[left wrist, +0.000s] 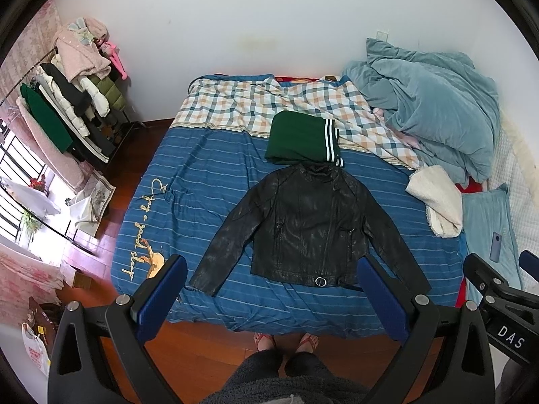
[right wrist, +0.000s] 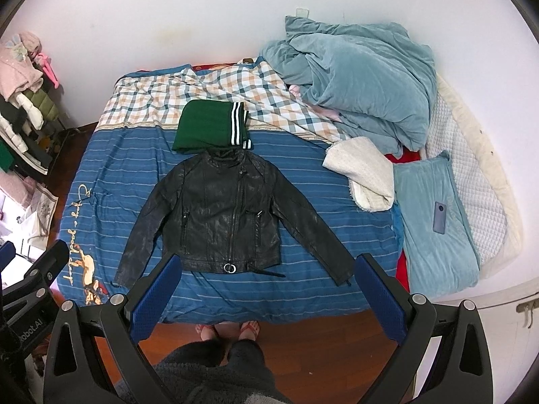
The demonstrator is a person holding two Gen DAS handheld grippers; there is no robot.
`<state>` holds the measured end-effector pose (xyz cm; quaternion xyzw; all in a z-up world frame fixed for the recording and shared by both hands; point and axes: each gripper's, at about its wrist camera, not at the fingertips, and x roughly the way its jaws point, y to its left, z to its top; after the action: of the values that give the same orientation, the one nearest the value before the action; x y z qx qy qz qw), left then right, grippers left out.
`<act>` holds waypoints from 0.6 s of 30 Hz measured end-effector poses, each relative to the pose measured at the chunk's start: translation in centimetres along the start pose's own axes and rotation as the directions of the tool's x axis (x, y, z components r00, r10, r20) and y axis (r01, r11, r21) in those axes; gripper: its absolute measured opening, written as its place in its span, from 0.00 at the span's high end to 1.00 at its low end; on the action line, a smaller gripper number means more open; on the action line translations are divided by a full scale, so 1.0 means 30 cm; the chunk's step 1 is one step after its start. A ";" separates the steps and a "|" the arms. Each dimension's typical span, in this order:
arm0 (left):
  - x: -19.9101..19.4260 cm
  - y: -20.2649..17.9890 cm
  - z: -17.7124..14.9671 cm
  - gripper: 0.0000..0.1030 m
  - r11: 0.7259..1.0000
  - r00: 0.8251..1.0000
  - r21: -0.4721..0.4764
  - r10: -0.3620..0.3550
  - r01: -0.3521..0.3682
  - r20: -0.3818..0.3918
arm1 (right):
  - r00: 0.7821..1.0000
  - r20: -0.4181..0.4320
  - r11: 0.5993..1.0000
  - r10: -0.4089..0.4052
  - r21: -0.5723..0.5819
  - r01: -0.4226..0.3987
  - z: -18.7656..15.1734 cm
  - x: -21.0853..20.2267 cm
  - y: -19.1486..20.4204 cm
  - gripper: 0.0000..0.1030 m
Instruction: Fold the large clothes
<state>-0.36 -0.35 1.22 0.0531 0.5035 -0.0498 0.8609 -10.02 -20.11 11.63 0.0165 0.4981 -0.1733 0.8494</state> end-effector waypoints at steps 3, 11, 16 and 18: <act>-0.003 -0.010 0.006 0.00 1.000 1.000 -0.002 0.001 -0.001 0.004 | 1.000 0.001 1.000 0.001 0.001 -0.001 0.002 -0.001 0.001 0.00; -0.006 -0.014 0.010 0.00 1.000 1.000 -0.001 0.002 -0.002 0.006 | 1.000 0.004 1.000 0.000 0.003 0.000 0.006 -0.006 0.008 0.00; -0.009 -0.018 0.022 0.00 1.000 1.000 -0.001 -0.002 0.002 0.009 | 1.000 0.004 1.000 0.001 0.001 -0.001 0.009 -0.008 0.008 0.00; -0.009 -0.021 0.029 0.00 1.000 1.000 -0.002 -0.003 0.003 0.011 | 1.000 0.004 1.000 0.001 0.002 -0.001 0.005 -0.007 0.006 0.00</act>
<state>0.16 -1.10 1.84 0.0512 0.4990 -0.0510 0.8636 -9.93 -19.91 11.84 0.0171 0.4961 -0.1734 0.8506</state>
